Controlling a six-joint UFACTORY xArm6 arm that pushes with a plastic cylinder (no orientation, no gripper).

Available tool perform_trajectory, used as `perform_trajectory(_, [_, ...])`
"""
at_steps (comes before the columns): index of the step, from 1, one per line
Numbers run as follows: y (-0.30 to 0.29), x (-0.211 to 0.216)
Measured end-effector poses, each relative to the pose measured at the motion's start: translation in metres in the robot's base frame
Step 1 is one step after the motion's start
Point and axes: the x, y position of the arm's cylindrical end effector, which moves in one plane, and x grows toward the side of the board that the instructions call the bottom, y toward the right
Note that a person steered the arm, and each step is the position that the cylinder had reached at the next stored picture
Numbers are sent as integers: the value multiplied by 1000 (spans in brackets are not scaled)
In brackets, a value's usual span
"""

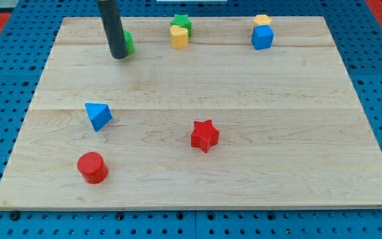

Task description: Push green circle towards green star

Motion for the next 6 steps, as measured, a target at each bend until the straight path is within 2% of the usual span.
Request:
perform_trajectory(1, [13, -8])
perform_trajectory(2, [2, 3])
perform_trajectory(3, [-21, -22])
perform_trajectory(4, [-15, -41])
perform_trajectory(6, [50, -45])
